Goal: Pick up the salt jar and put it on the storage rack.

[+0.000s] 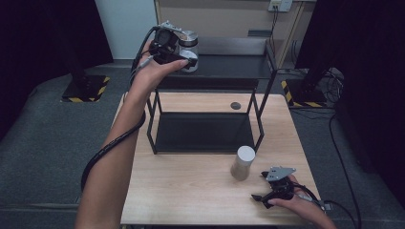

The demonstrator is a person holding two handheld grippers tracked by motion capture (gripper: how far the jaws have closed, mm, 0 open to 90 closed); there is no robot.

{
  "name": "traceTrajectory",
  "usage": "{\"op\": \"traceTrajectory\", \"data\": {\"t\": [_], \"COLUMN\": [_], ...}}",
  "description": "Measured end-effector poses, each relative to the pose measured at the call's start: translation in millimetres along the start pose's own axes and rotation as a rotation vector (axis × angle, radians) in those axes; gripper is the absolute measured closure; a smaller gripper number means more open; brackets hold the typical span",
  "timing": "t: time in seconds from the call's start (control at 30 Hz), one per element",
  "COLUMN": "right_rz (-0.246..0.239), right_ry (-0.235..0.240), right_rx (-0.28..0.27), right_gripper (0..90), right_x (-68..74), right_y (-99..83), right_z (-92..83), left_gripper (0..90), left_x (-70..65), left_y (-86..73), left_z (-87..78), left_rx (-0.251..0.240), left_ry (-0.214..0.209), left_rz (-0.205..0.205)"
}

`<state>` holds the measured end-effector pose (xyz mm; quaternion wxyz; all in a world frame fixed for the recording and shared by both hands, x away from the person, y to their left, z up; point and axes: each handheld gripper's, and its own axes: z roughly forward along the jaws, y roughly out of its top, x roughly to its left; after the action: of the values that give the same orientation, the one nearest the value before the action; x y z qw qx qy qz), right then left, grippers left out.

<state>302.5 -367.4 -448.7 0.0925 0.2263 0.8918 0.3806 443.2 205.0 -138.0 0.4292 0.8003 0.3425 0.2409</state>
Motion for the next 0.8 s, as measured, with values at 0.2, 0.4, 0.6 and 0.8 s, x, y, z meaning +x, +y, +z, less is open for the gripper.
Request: {"op": "traceTrajectory", "data": {"t": [0.2, 0.4, 0.6, 0.8], "right_rz": [0.0, 0.0, -0.001, -0.002], "right_ry": [0.0, 0.0, 0.001, 0.0], "right_rx": [0.0, 0.0, -0.001, -0.001], "right_gripper": [1.7, 1.7, 1.7, 1.7], "right_x": [0.0, 0.0, -0.4, -0.2], "right_y": [0.0, 0.0, -0.2, -0.1], "right_z": [0.0, 0.0, 0.2, 0.2], "left_gripper": [5.4, 5.5, 5.4, 5.4], "left_x": [-7.8, -19.5, -38.7, -61.1], "left_y": [-7.8, -16.6, -26.7, -43.9], "left_z": [-18.0, -33.2, -45.4, -49.4], "left_rx": [-0.006, -0.022, -0.023, -0.009], "left_ry": [0.008, 0.0, -0.012, -0.042], "left_rz": [0.029, 0.064, 0.11, 0.16]}}
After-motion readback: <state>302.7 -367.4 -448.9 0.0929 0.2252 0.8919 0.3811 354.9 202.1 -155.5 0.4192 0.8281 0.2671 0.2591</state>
